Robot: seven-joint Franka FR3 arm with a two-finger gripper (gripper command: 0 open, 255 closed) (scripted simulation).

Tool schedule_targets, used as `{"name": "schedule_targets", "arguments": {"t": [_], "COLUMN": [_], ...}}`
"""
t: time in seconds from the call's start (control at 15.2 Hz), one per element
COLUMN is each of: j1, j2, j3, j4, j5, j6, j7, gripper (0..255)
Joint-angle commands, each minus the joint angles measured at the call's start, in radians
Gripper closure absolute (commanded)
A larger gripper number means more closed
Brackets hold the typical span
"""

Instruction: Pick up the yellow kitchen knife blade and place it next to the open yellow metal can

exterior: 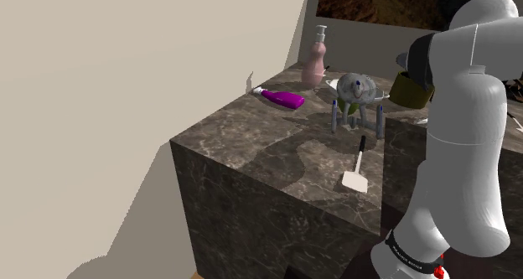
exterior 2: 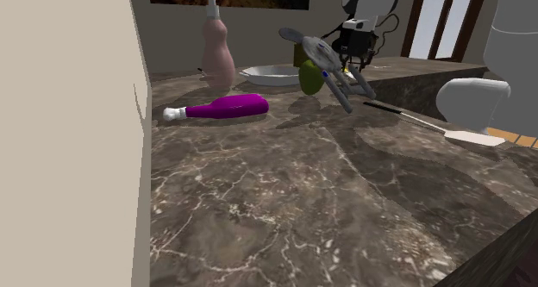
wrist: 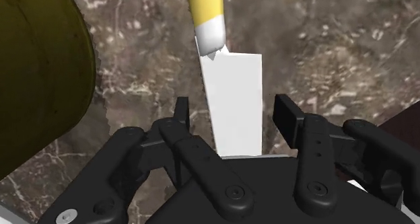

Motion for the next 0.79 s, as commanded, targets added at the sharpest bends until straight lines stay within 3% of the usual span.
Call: {"name": "schedule_targets", "arguments": {"t": [0.0, 0.26, 0.53, 0.73], "j1": [-0.001, 0.000, 0.023, 0.023], "j2": [0.000, 0.001, 0.027, 0.027], "j3": [-0.001, -0.001, -0.078, -0.078], "j4": [0.000, -0.001, 0.093, 0.093], "j5": [-0.001, 0.000, -0.007, -0.007], "j6": [0.001, 0.001, -0.127, -0.127], "j7": [0.000, 0.000, 0.000, 0.000], "gripper": [0, 0, 0, 0]}}
